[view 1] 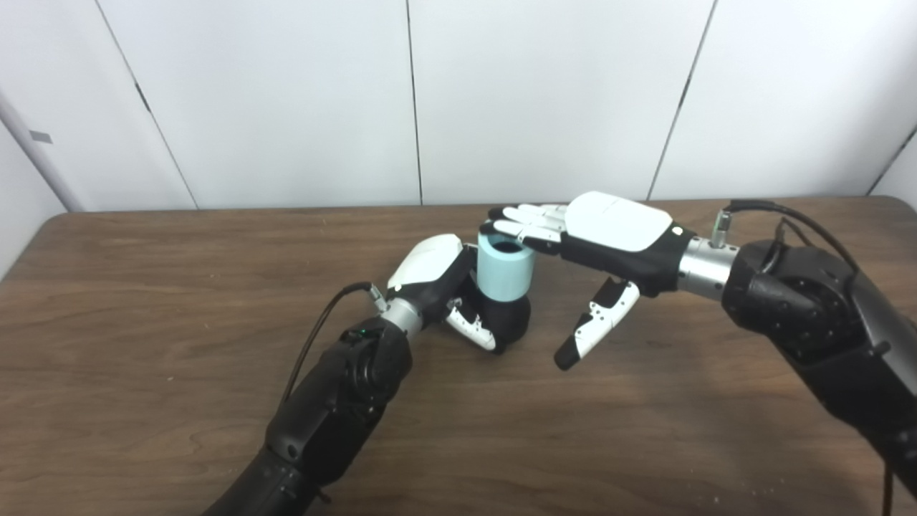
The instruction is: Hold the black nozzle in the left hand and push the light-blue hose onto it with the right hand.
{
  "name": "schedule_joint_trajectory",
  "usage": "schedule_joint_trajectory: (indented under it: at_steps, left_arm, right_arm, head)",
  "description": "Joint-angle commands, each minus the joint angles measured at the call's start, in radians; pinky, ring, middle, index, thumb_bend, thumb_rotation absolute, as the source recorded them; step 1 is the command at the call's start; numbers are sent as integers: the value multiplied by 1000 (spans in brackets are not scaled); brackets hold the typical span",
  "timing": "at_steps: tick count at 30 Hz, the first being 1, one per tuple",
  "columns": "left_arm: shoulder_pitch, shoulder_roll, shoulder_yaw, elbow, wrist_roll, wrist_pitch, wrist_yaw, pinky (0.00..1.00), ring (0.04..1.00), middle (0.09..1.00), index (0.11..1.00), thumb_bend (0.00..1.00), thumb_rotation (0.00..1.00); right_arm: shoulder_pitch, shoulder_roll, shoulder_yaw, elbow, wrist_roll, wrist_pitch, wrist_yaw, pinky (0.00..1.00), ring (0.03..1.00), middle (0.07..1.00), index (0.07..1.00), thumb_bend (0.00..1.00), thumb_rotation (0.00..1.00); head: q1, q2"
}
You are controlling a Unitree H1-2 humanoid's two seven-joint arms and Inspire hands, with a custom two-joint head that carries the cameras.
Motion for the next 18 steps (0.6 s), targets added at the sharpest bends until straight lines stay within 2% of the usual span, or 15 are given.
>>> schedule_joint_trajectory:
  at_steps: [1,7,13,15,18]
  left_arm:
    - [38,21,-18,78,5,57,-69,516,493,510,471,524,0]
    - [33,23,-19,83,3,53,-69,537,498,515,469,523,0]
    - [36,27,-20,80,-1,48,-67,541,499,506,473,525,0]
    - [36,27,-19,81,-1,49,-67,538,498,500,475,526,0]
    - [37,26,-17,81,-4,48,-65,550,503,499,475,526,0]
  right_arm:
    - [-4,20,-23,-34,-17,4,-29,904,969,1000,1000,727,627]
    - [18,65,-78,-36,-33,54,-58,838,956,1000,1000,718,523]
    - [47,107,-141,-72,-19,179,-59,824,954,1000,1000,781,430]
    - [55,119,-166,-75,11,221,-58,773,948,1000,1000,818,370]
    - [77,146,-216,-80,72,293,-69,759,942,1000,1000,844,310]
  head:
    - [1,-1]
    - [3,-4]
    - [4,-5]
    - [3,-5]
    - [6,-7]
